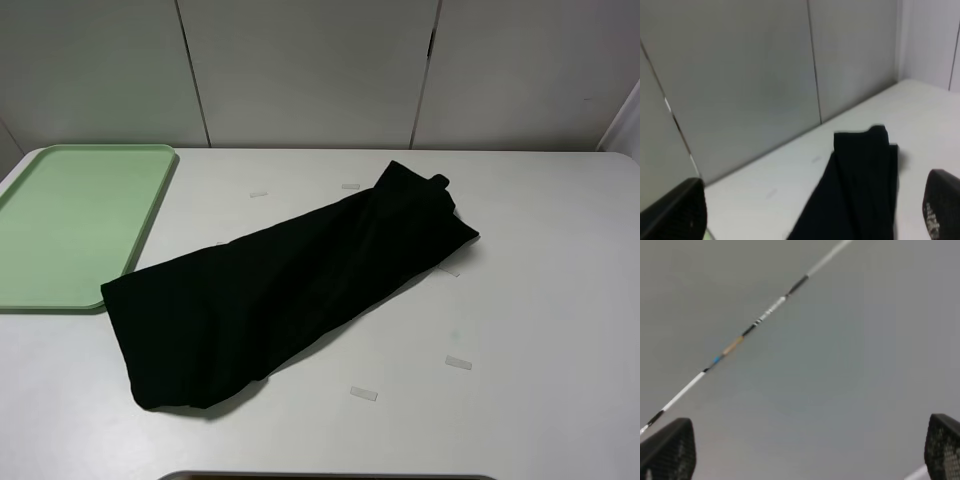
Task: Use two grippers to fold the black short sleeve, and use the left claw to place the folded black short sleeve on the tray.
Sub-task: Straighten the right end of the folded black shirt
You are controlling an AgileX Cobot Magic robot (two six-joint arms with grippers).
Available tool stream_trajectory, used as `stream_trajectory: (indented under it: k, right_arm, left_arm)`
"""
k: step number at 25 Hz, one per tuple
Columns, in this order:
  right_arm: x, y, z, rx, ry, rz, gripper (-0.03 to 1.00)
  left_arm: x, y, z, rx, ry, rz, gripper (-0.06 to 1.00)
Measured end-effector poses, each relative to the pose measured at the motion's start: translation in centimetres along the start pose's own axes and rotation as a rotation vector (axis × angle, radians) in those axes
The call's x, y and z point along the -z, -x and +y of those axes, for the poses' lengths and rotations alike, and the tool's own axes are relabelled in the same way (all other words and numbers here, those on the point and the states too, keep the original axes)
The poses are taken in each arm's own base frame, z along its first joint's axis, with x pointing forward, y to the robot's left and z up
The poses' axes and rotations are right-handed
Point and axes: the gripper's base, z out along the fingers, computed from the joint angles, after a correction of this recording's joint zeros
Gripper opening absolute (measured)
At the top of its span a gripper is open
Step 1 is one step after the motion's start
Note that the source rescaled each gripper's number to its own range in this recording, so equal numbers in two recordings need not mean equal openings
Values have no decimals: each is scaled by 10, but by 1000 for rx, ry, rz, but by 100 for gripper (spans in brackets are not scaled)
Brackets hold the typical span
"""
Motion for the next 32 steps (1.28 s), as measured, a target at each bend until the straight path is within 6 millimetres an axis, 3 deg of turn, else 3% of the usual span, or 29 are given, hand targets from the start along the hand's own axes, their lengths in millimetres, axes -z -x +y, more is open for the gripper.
stream_trajectory:
  k: [5, 12, 25, 32]
  right_arm:
    - [24, 0, -13, -48, -3, -24, 100]
    - [48, -4, -18, -72, 65, -5, 100]
    - [56, -13, 0, -214, 269, 114, 100]
    - [56, -15, 2, -220, 284, 132, 100]
  left_arm:
    - [11, -20, 2, -10, 29, 155, 84]
    - [5, -43, 0, 10, 30, 198, 84]
    - [-61, -152, -14, 79, -3, 544, 84]
    - [-71, -160, -18, 103, -28, 523, 84]
